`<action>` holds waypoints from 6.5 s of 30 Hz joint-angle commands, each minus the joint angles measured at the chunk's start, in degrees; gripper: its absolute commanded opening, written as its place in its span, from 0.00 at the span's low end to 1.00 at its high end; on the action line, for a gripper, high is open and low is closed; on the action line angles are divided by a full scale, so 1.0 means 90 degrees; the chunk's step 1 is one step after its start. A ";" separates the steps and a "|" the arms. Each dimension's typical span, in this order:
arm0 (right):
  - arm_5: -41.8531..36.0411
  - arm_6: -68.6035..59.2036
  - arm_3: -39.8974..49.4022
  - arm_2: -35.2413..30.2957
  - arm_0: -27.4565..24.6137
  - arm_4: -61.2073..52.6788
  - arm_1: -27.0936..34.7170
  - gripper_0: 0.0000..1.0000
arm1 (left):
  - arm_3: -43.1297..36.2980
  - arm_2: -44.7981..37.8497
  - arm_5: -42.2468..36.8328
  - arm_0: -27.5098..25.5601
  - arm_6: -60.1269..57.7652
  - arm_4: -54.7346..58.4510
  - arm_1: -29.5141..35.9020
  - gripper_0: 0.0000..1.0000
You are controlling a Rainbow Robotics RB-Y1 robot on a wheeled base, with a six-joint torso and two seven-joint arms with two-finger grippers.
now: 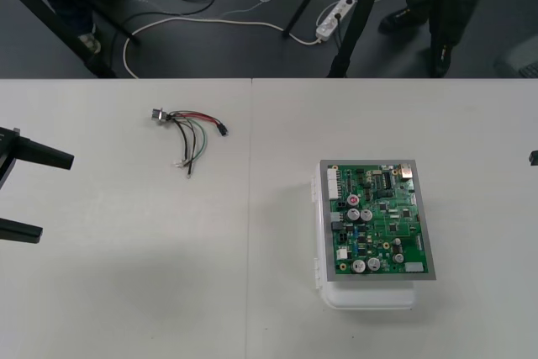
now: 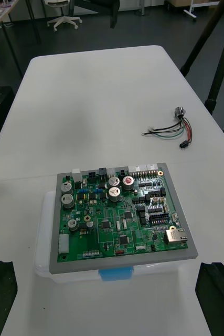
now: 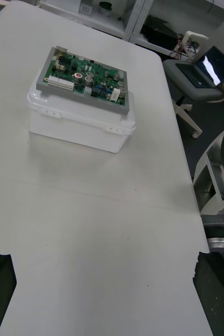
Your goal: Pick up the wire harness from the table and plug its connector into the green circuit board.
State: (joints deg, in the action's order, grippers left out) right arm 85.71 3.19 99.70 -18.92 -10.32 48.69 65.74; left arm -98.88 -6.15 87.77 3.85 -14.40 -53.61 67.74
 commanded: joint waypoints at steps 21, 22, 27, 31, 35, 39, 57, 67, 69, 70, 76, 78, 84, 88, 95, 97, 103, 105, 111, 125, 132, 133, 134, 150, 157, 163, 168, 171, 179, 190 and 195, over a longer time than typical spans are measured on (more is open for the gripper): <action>-0.0002 -0.0110 0.0055 -0.0192 -0.0064 0.0029 0.0273 1.00 | -0.0009 -0.0058 0.0248 -0.0086 -0.0109 0.0098 0.0168 1.00; -0.0002 -0.0110 0.0055 -0.0192 -0.0064 0.0029 0.0273 1.00 | -0.0009 -0.0058 0.0248 -0.0086 -0.0109 0.0098 0.0168 1.00; -0.0002 -0.0110 0.0055 -0.0192 -0.0064 0.0029 0.0273 1.00 | -0.0009 -0.0058 0.0248 -0.0086 -0.0109 0.0098 0.0168 1.00; -0.0002 -0.0110 0.0055 -0.0192 -0.0064 0.0029 0.0273 1.00 | -0.0009 -0.0058 0.0248 -0.0086 -0.0109 0.0098 0.0168 1.00; -0.0002 -0.0110 0.0055 -0.0192 -0.0064 0.0029 0.0273 1.00 | -0.0009 -0.0058 0.0248 -0.0086 -0.0109 0.0098 0.0168 1.00; -0.0002 -0.0110 0.0055 -0.0192 -0.0064 0.0029 0.0273 1.00 | -0.0009 -0.0058 0.0248 -0.0086 -0.0109 0.0098 0.0168 1.00; -0.0002 -0.0110 0.0055 -0.0192 -0.0064 0.0029 0.0273 1.00 | -0.0009 -0.0058 0.0248 -0.0086 -0.0109 0.0098 0.0168 1.00; -0.0002 -0.0110 0.0055 -0.0192 -0.0064 0.0029 0.0273 1.00 | -0.0009 -0.0058 0.0248 -0.0086 -0.0109 0.0098 0.0168 1.00; -0.0002 -0.0110 0.0055 -0.0192 -0.0064 0.0029 0.0273 1.00 | -0.0009 -0.0058 0.0248 -0.0086 -0.0109 0.0098 0.0168 1.00; -0.0002 -0.0110 0.0055 -0.0192 -0.0064 0.0029 0.0273 1.00 | -0.0009 -0.0058 0.0248 -0.0086 -0.0109 0.0098 0.0168 1.00; -0.0002 -0.0110 0.0055 -0.0192 -0.0064 0.0029 0.0273 1.00 | -0.0009 -0.0058 0.0248 -0.0086 -0.0109 0.0098 0.0168 1.00; -0.0002 -0.0110 0.0055 -0.0192 -0.0064 0.0029 0.0273 1.00 | -0.0009 -0.0058 0.0248 -0.0086 -0.0109 0.0098 0.0168 1.00; -0.0002 -0.0110 0.0055 -0.0192 -0.0064 0.0029 0.0273 1.00 | -0.0009 -0.0058 0.0248 -0.0086 -0.0109 0.0098 0.0168 1.00; -0.0002 -0.0110 0.0055 -0.0192 -0.0064 0.0029 0.0273 1.00 | -0.0009 -0.0058 0.0248 -0.0086 -0.0109 0.0098 0.0168 1.00; -0.0002 -0.0110 0.0055 -0.0192 -0.0064 0.0029 0.0273 1.00 | -0.0009 -0.0058 0.0248 -0.0086 -0.0109 0.0098 0.0168 1.00; -0.0002 -0.0110 0.0055 -0.0192 -0.0064 0.0029 0.0273 1.00 | -0.0009 -0.0058 0.0248 -0.0086 -0.0109 0.0098 0.0168 1.00; 0.0232 -0.0139 -0.0120 0.0150 -0.0328 -0.0039 -0.0166 1.00 | -0.0009 -0.0058 0.0248 -0.0086 -0.0109 0.0098 0.0168 1.00; 0.0281 -0.0139 -0.0150 0.0150 -0.0328 -0.0137 -0.0147 1.00 | -0.0009 -0.0058 0.0248 -0.0086 -0.0109 0.0098 0.0168 1.00; 0.0134 -0.0110 -0.0140 0.0150 -0.0367 -0.0322 -0.0108 1.00 | -0.0009 -0.0058 0.0248 -0.0086 -0.0109 0.0098 0.0168 1.00; -0.0461 0.0896 -0.0296 0.0257 -0.1148 -0.1621 0.0459 1.00 | 0.0176 0.0283 0.0248 -0.0066 -0.0138 -0.0479 -0.0144 1.00; -0.0452 0.2019 -0.0677 0.1155 -0.1148 -0.2549 0.0908 1.00 | 0.0586 0.0879 0.0248 0.0510 -0.0118 -0.0752 -0.0135 1.00; -0.0442 0.2195 -0.0726 0.1234 -0.1129 -0.2607 0.0986 1.00 | 0.0713 0.1016 0.0248 0.0637 -0.0109 -0.0781 -0.0135 1.00; -0.0432 0.2263 -0.0745 0.1253 -0.1138 -0.2637 0.0996 1.00 | 0.0762 0.1065 0.0248 0.0695 -0.0099 -0.0811 -0.0135 1.00; -0.0110 0.3855 -0.1790 0.3685 0.0356 -0.3437 0.1240 1.00 | 0.0918 0.1406 0.0248 0.1769 -0.0070 -0.3145 -0.0603 1.00; 0.0037 0.4011 -0.2200 0.4700 0.1410 -0.3642 0.1230 1.00 | 0.0918 0.1699 -0.0084 0.2160 -0.0099 -0.4111 -0.0926 1.00; 0.0193 0.4343 -0.2445 0.5530 0.2065 -0.3994 0.1230 1.00 | 0.0928 0.2559 -0.0982 0.2580 -0.0177 -0.4209 -0.0926 1.00; 0.0203 0.4978 -0.2650 0.5970 0.2426 -0.4306 0.1259 1.00 | 0.0928 0.3135 -0.1597 0.2971 -0.0304 -0.4346 -0.0926 1.00; 0.0203 0.5076 -0.2747 0.6253 0.2602 -0.4502 0.1299 1.00 | 0.0928 0.3360 -0.1822 0.3205 -0.0382 -0.4502 -0.0926 1.00; 0.0330 0.5251 -0.2864 0.7200 0.2934 -0.5000 0.1406 1.00 | 0.0958 0.3906 -0.2320 0.3908 -0.0665 -0.5088 -0.0926 1.00; 0.0457 0.5437 -0.3001 0.7523 0.3090 -0.5000 0.1406 1.00 | 0.1475 0.4893 -0.2760 0.4953 -0.1622 -0.5098 -0.0945 1.00; 0.0457 0.5505 -0.3128 0.7630 0.3266 -0.5000 0.1338 1.00 | 0.1963 0.5322 -0.2769 0.5559 -0.1779 -0.5146 -0.1140 1.00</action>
State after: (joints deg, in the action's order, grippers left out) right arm 88.95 49.44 72.93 48.61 16.51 4.42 75.43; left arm -83.82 39.53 65.71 48.11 -30.05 -99.24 59.52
